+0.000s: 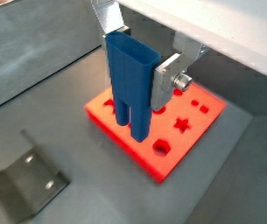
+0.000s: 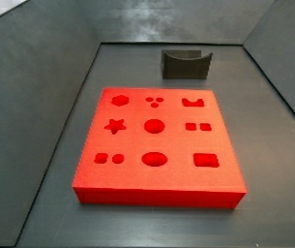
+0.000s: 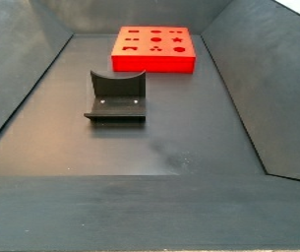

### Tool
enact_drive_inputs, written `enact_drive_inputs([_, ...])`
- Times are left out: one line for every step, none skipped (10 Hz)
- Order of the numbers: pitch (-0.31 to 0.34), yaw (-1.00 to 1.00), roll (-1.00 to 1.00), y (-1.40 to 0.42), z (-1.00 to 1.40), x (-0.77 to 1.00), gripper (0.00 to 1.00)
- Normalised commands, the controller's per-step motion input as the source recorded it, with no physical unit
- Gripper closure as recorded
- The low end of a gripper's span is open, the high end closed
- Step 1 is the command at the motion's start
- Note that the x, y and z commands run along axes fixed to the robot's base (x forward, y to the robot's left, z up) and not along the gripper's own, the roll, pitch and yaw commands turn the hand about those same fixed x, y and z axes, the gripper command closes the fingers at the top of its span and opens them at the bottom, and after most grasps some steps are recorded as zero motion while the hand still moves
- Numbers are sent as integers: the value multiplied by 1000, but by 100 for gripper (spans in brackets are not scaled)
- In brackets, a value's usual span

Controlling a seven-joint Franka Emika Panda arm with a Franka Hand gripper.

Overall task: Pick up the square-circle object. Move up. Rotate the square-circle object. Place the square-circle object on the fixture. Regrasp the square-circle object. Move to above the board. Insert the square-circle object.
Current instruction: Move to above the board, then insert the square-circle object.

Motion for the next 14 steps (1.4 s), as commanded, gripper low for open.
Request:
enact_drive_inputs([159, 2, -17, -1000, 282, 312, 100])
enact_drive_inputs([132, 4, -20, -1000, 291, 337, 100])
enact_drive_inputs([126, 9, 4, -801, 233, 290, 100])
enact_drive_inputs([124, 8, 6, -446, 133, 198, 100])
enact_drive_inputs([107, 12, 10, -262, 85, 139, 100])
enact_drive_inputs([88, 11, 15, -169, 59, 91, 100])
enact_drive_inputs([0, 0, -10, 0, 0, 0, 100])
enact_drive_inputs([0, 0, 0, 0, 0, -23, 100])
enact_drive_inputs([-179, 51, -16, 0, 0, -214, 100])
enact_drive_inputs([-161, 46, 0, -291, -723, -263, 100])
enact_drive_inputs([50, 480, 91, -634, -1000, 0, 100])
enact_drive_inputs([51, 411, 96, -740, -1000, 0, 100])
enact_drive_inputs([0, 286, 90, -854, -1000, 0, 100])
enact_drive_inputs([0, 271, 79, -886, -1000, 26, 100])
